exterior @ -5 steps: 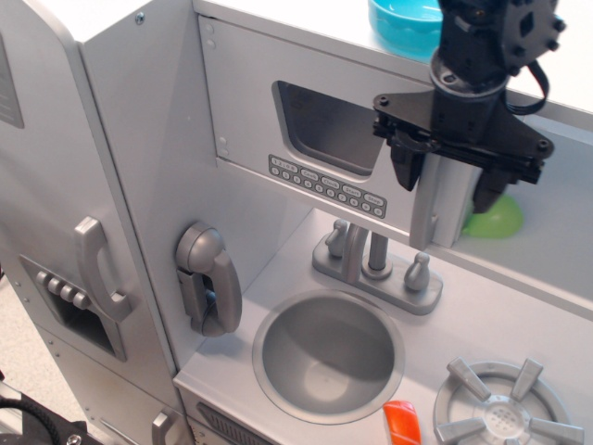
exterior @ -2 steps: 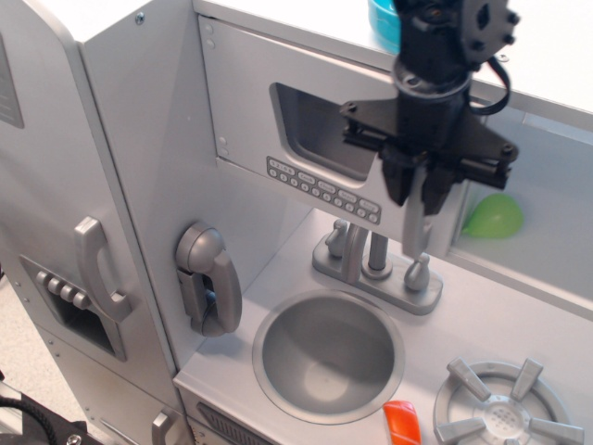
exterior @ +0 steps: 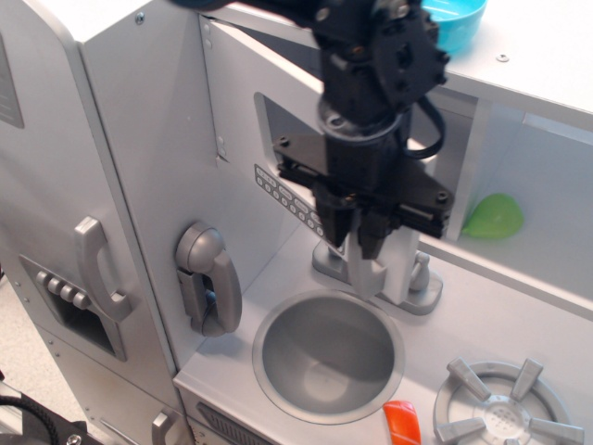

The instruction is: Open microwave

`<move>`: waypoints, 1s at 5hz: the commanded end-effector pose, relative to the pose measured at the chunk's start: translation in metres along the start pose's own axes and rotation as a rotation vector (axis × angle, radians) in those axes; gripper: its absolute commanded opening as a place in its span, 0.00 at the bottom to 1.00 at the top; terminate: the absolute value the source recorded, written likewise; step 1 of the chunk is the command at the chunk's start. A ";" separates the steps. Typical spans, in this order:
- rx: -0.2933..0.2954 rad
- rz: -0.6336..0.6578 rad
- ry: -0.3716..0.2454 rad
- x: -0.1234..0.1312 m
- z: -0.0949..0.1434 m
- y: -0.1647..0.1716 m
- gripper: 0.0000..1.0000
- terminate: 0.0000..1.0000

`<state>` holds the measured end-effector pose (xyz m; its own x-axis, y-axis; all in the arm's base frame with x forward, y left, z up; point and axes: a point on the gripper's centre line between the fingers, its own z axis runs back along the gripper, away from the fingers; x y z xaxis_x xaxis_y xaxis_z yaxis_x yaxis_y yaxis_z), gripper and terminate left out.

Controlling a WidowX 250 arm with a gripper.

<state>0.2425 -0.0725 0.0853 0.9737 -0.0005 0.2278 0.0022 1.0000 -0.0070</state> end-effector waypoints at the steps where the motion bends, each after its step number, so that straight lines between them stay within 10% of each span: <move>1: -0.011 -0.059 0.107 -0.015 0.013 -0.025 1.00 0.00; 3: -0.116 -0.033 0.194 -0.003 0.018 -0.095 1.00 0.00; 5: -0.131 -0.021 0.024 0.042 0.029 -0.110 1.00 0.00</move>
<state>0.2741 -0.1825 0.1026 0.9848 -0.0287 0.1715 0.0472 0.9934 -0.1050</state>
